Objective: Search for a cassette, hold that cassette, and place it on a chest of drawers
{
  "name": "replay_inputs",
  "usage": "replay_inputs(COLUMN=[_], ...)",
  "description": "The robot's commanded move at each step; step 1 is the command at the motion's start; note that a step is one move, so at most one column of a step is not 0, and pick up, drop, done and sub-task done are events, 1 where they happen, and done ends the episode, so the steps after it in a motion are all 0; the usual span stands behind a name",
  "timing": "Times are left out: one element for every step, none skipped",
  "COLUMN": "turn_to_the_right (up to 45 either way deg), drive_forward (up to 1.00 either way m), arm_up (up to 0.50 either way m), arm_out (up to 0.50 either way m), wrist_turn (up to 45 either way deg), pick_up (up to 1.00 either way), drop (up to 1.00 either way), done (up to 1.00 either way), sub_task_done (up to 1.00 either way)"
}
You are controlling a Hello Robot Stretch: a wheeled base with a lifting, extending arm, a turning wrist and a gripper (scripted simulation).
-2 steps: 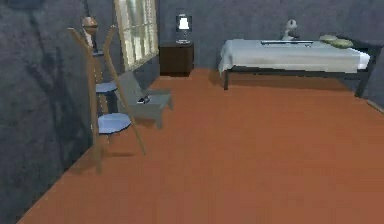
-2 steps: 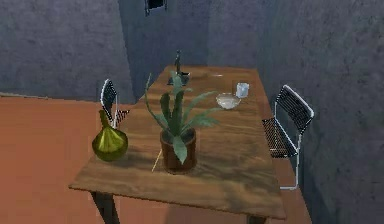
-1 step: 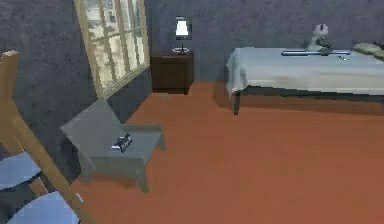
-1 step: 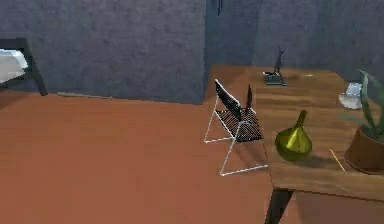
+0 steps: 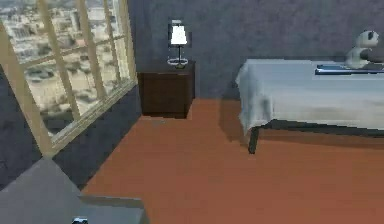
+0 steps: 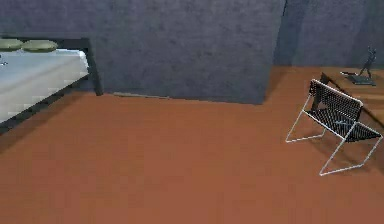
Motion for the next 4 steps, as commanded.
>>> replay_inputs(turn_to_the_right=[-45.0, -45.0, -36.0, 45.0], drive_forward=[0.0, 0.0, 0.0, 0.0], arm_up=[0.0, 0.0, 0.0, 0.0], arm_out=[0.0, 0.0, 0.0, 0.0], wrist_turn=[0.0, 0.0, 0.0, 0.0], pick_up=[0.0, 0.0, 0.0, 0.0], drop=[0.0, 0.0, 0.0, 0.0], done=[0.0, 0.0, 0.0, 0.0], sub_task_done=[0.0, 0.0, 0.0, 0.0])
